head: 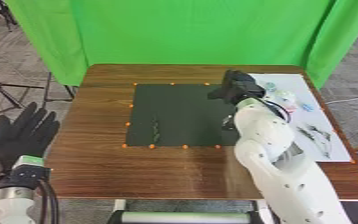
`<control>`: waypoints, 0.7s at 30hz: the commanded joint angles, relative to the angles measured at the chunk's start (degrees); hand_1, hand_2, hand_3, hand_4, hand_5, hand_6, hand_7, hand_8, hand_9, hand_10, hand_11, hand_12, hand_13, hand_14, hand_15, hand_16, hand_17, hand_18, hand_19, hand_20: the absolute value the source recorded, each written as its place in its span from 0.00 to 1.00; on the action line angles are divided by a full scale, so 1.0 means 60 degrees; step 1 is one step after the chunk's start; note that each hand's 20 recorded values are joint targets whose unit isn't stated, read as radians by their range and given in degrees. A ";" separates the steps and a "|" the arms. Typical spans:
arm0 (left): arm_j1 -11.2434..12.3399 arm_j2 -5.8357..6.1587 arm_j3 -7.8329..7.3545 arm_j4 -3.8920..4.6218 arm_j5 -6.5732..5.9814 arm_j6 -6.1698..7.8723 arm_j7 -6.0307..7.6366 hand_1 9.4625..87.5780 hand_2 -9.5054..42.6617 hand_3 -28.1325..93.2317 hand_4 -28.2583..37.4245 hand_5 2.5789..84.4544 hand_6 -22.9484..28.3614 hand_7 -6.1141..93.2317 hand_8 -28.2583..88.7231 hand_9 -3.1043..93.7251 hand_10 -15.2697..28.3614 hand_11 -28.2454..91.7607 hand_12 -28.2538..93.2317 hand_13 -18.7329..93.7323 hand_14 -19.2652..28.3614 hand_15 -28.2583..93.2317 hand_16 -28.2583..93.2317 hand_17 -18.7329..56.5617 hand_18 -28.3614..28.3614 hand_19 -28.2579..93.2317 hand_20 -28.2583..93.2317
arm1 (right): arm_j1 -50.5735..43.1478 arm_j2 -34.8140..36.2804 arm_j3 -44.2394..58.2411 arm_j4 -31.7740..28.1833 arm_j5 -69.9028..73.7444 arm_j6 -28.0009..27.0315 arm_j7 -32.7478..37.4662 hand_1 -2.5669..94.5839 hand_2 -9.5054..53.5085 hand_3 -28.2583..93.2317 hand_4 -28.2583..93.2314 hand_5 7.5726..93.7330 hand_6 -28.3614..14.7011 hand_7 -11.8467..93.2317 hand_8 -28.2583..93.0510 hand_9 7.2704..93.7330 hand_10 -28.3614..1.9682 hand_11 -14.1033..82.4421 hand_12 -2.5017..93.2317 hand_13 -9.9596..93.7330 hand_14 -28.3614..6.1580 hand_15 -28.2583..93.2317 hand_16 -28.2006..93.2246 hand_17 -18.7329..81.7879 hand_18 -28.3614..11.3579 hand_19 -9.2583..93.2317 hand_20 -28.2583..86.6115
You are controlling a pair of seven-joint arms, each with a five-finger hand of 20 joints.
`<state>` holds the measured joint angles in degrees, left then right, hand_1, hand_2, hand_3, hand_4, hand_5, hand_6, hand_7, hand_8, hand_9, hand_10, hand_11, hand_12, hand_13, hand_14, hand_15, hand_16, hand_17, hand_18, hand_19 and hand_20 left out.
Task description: Arrange flowers
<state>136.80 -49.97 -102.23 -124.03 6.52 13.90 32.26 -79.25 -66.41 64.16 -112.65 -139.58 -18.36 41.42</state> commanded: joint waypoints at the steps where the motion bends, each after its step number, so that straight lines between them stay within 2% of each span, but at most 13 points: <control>1: 0.0231 -0.0077 -0.0210 -0.0081 -0.0035 -0.0126 0.0044 0.20 0.44 0.82 0.00 0.45 0.56 0.23 0.15 0.40 0.65 0.41 0.31 0.39 0.69 0.53 0.15 0.21 0.70 0.50 0.30 | -0.1471 0.1797 0.1636 0.0115 0.0078 -0.0144 0.1014 0.31 0.00 0.84 0.05 0.58 0.38 0.20 0.17 0.56 0.24 0.25 0.19 0.74 0.37 0.78 0.45 0.61 0.05 1.00 0.61; 3: 0.0337 -0.0117 -0.0173 -0.0126 -0.0114 -0.0051 0.0224 0.20 0.44 0.82 0.00 0.45 0.56 0.23 0.15 0.40 0.65 0.41 0.31 0.39 0.69 0.53 0.15 0.21 0.70 0.49 0.30 | -0.1813 0.1907 0.2137 0.0089 0.0322 -0.0140 0.1246 0.30 0.00 0.85 0.05 0.55 0.37 0.19 0.16 0.53 0.21 0.24 0.19 0.73 0.37 0.78 0.45 0.60 0.04 1.00 0.60; 5: 0.0299 -0.0092 -0.0132 -0.0109 -0.0132 -0.0073 0.0144 0.20 0.44 0.82 0.00 0.45 0.56 0.23 0.15 0.40 0.65 0.41 0.31 0.39 0.69 0.53 0.15 0.21 0.70 0.49 0.30 | -0.2248 0.2096 0.2673 -0.0038 0.0482 0.0034 0.1449 0.31 0.00 0.85 0.04 0.55 0.36 0.18 0.16 0.52 0.21 0.23 0.18 0.73 0.37 0.78 0.45 0.60 0.04 1.00 0.59; 6: 0.0364 -0.0073 -0.0200 -0.0126 -0.0070 -0.0089 0.0107 0.20 0.44 0.82 0.00 0.45 0.56 0.23 0.15 0.40 0.65 0.41 0.31 0.39 0.69 0.53 0.15 0.21 0.70 0.49 0.30 | -0.2499 0.2161 0.2910 -0.0081 0.0427 0.0041 0.1445 0.31 0.00 0.85 0.04 0.54 0.36 0.18 0.16 0.52 0.21 0.23 0.18 0.73 0.37 0.78 0.45 0.60 0.04 1.00 0.59; 9: 0.0404 -0.0060 -0.0255 -0.0140 -0.0043 -0.0130 0.0146 0.21 0.45 0.82 0.00 0.45 0.56 0.23 0.15 0.40 0.65 0.41 0.31 0.39 0.69 0.53 0.15 0.21 0.70 0.49 0.30 | -0.3150 0.2308 0.3559 -0.0253 0.0638 -0.0047 0.1724 0.31 0.00 0.85 0.03 0.54 0.36 0.18 0.17 0.52 0.22 0.23 0.18 0.73 0.37 0.78 0.44 0.60 0.04 1.00 0.59; 16: 0.0452 -0.0073 -0.0163 -0.0119 -0.0171 -0.0091 0.0338 0.20 0.45 0.82 0.00 0.45 0.56 0.23 0.15 0.40 0.64 0.41 0.31 0.39 0.69 0.53 0.15 0.21 0.70 0.49 0.30 | -0.3925 0.2326 0.4488 -0.0193 0.0842 -0.0051 0.2221 0.33 0.00 0.85 0.01 0.54 0.35 0.18 0.17 0.51 0.22 0.23 0.18 0.73 0.38 0.78 0.44 0.60 0.04 1.00 0.58; 21: 0.0471 -0.0083 -0.0186 -0.0132 -0.0173 -0.0096 0.0312 0.20 0.45 0.82 0.00 0.45 0.56 0.23 0.15 0.40 0.64 0.41 0.31 0.39 0.69 0.53 0.15 0.21 0.70 0.49 0.30 | -0.3975 0.2319 0.4563 -0.0001 0.1157 -0.0412 0.2299 0.35 0.00 0.86 0.00 0.54 0.35 0.18 0.17 0.52 0.24 0.23 0.18 0.73 0.39 0.78 0.43 0.60 0.05 1.00 0.58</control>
<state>138.73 -50.09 -103.24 -124.42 6.04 13.91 33.54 -101.93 -52.99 91.03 -114.12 -134.14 -18.72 53.69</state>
